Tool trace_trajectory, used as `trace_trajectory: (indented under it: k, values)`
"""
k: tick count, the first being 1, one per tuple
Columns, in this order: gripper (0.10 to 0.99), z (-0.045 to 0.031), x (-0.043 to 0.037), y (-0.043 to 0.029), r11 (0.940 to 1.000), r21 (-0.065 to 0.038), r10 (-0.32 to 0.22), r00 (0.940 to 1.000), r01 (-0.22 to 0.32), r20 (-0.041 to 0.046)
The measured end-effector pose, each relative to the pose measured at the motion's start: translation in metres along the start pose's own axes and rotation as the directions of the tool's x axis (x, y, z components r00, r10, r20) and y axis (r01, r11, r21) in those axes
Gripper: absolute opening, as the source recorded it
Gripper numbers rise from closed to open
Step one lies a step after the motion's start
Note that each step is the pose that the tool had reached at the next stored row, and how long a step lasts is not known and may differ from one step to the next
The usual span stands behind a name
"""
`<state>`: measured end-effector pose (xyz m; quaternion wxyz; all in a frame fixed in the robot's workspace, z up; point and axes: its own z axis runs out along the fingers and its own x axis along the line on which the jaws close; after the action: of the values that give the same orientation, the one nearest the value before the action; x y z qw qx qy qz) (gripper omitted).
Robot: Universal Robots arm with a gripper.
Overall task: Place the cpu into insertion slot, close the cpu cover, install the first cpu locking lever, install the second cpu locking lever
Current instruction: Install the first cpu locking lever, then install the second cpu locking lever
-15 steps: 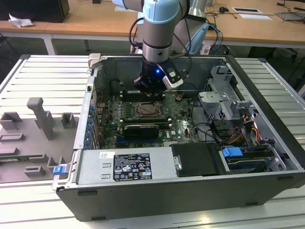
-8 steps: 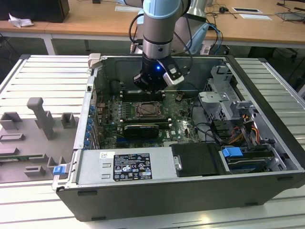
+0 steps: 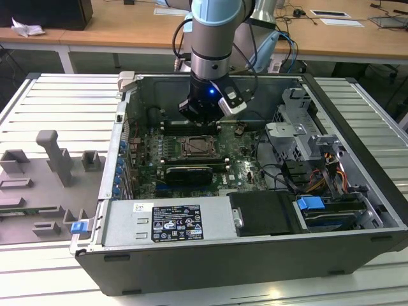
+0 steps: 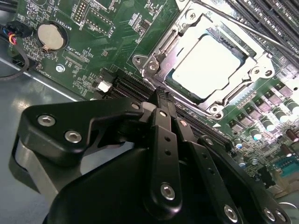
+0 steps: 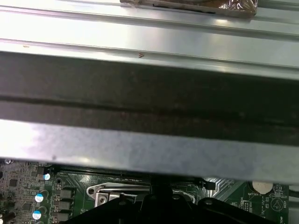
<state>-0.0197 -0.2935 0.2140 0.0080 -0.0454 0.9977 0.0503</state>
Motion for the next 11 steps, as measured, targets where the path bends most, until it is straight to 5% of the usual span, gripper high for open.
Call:
trace_trajectory:
  k: [11]
  values:
    - [0.106,-0.0003,0.0003,-0.0034,1.0000,0.000,0.000,1.0000,0.000,0.0000]
